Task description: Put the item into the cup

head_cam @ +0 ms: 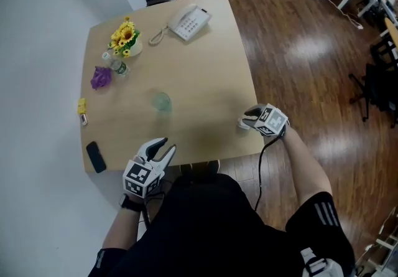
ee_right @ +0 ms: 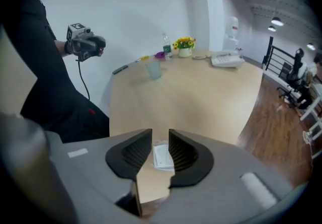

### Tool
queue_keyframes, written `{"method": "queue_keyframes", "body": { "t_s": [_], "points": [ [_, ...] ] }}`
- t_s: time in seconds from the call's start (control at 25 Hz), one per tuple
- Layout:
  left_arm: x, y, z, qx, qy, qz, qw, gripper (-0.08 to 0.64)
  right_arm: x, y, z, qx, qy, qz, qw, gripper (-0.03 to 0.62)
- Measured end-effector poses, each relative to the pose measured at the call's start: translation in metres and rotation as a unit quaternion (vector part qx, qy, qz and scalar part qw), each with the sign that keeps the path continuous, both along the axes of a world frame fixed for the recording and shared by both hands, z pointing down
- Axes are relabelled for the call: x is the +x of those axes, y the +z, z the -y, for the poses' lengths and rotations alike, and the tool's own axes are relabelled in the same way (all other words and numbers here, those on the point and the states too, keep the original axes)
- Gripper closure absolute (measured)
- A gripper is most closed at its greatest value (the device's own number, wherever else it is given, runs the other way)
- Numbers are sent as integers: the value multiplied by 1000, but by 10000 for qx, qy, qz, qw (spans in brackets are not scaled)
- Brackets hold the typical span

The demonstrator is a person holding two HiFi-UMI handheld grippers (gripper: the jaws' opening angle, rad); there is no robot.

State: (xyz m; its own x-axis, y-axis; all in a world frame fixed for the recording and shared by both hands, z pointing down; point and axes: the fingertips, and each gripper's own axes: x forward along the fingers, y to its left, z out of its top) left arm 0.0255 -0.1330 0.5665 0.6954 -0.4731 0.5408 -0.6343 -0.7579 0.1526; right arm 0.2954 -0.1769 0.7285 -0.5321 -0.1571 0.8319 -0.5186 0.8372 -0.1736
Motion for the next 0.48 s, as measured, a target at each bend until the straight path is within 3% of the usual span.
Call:
{"method": "queue_keyframes", "body": {
  "t_s": [0.28, 0.48],
  "points": [
    [-4, 11, 14, -67, -3, 102, 9999, 436, 15, 53, -3, -726, -480, -465, 9951, 445],
    [-14, 19, 18, -135, -79, 158, 9998, 436, 26, 76, 5, -993, -417, -597, 9924, 429]
  ]
}}
